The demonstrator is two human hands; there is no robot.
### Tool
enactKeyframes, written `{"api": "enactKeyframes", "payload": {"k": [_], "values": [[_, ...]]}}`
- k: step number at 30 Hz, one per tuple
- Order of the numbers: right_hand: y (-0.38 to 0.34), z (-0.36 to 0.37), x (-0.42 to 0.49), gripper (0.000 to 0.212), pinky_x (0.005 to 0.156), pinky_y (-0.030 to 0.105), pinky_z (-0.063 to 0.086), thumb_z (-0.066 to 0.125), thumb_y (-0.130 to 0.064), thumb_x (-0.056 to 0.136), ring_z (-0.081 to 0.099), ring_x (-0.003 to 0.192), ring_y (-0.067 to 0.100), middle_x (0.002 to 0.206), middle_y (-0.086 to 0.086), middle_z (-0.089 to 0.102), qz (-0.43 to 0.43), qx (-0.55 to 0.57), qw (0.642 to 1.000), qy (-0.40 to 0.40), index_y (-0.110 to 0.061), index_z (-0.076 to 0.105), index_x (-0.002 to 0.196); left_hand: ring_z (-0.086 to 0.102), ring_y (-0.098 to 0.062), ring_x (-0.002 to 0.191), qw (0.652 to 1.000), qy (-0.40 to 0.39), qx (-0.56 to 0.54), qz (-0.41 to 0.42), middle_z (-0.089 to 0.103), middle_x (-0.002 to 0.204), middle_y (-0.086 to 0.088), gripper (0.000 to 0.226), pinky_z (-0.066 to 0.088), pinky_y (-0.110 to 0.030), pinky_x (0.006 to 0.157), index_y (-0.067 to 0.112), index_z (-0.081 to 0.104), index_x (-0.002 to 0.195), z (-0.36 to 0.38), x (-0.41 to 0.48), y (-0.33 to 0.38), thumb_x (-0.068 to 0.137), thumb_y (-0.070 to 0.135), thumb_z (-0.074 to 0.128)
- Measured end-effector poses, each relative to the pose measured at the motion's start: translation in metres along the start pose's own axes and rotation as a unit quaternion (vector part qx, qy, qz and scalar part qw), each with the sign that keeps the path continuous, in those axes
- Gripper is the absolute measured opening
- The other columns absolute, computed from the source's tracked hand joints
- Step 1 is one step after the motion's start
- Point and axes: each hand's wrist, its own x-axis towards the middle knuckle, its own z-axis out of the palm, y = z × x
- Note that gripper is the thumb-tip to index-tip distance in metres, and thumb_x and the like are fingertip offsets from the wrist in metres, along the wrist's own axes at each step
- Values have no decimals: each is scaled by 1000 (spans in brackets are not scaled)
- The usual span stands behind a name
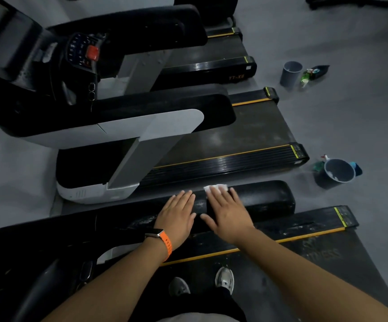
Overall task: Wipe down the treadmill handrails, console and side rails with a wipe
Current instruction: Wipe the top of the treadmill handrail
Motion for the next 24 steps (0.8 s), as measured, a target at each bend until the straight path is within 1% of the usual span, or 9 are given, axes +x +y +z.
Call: {"api": "enactKeyframes", "payload": {"k": [2, 5, 7, 9, 12, 16, 19, 21, 24], "values": [[3, -6, 2, 84, 129, 44, -5, 7, -68, 100, 11, 161, 22, 174, 2, 19, -28, -13, 1000, -5, -18, 13, 167, 11, -17, 158, 1000, 0, -3, -4, 17, 171, -1, 60, -2, -31, 126, 15, 21, 163, -2, -3, -3, 110, 38, 36], [18, -4, -4, 78, 130, 45, 6, 6, -63, 102, 17, 160, 21, 171, 0, 28, 50, 2, 998, 33, -21, 19, 167, 12, -17, 158, 1000, 11, -5, -5, 18, 171, -2, 60, -6, -29, 124, 14, 21, 163, -4, -8, -10, 110, 38, 35], [10, 2, -5, 79, 130, 47, 12, 11, -63, 103, 18, 160, 26, 170, 5, 28, 76, 11, 996, 37, -16, 20, 167, 14, -17, 158, 1000, 12, -4, -3, 19, 170, -2, 59, -4, -29, 124, 14, 24, 162, -2, -11, -18, 110, 39, 36], [-5, 9, -2, 84, 131, 47, 11, 16, -66, 102, 15, 160, 29, 172, 8, 23, 39, 10, 999, 27, -12, 17, 167, 16, -17, 157, 1000, 6, -4, 5, 22, 170, -2, 59, -2, -30, 125, 14, 27, 161, 0, -13, -26, 109, 38, 38], [-7, 6, -2, 83, 130, 43, 0, 14, -67, 102, 6, 162, 23, 174, 4, 12, -15, -13, 1000, 10, -16, 10, 168, 21, -18, 156, 1000, 3, -1, 23, 27, 168, -3, 59, 4, -32, 126, 13, 31, 160, 1, -13, -34, 108, 38, 43], [-12, 10, -13, 78, 131, 47, 11, 16, -63, 103, 10, 161, 22, 174, 2, 17, 88, -3, 995, 46, -18, 14, 168, 27, -20, 154, 999, 9, -6, 43, 33, 166, -4, 58, 10, -34, 126, 12, 36, 158, 4, -14, -43, 106, 37, 45], [-37, 27, -23, 82, 131, 43, 6, 26, -65, 105, 0, 162, 23, 174, 2, 1, 37, -11, 999, 31, -16, 6, 168, 24, -20, 155, 998, 8, -21, 57, 30, 167, -4, 58, 11, -36, 128, 13, 33, 159, 3, -14, -47, 108, 38, 42], [-32, 29, -32, 77, 129, 43, 6, 28, -62, 106, 8, 161, 23, 174, 1, 5, 10, -53, 998, 41, -18, 11, 168, 17, -19, 157, 997, 4, -26, 68, 23, 169, -3, 59, 7, -36, 129, 14, 26, 162, 2, -13, -49, 109, 38, 36], [-25, 27, -43, 75, 130, 40, 1, 29, -60, 106, 8, 162, 22, 172, -1, 3, 114, -39, 992, 50, -22, 8, 167, 11, -19, 158, 996, 4, -22, 81, 17, 171, -3, 60, 1, -35, 129, 14, 20, 163, 4, -10, -52, 110, 40, 31]]}}
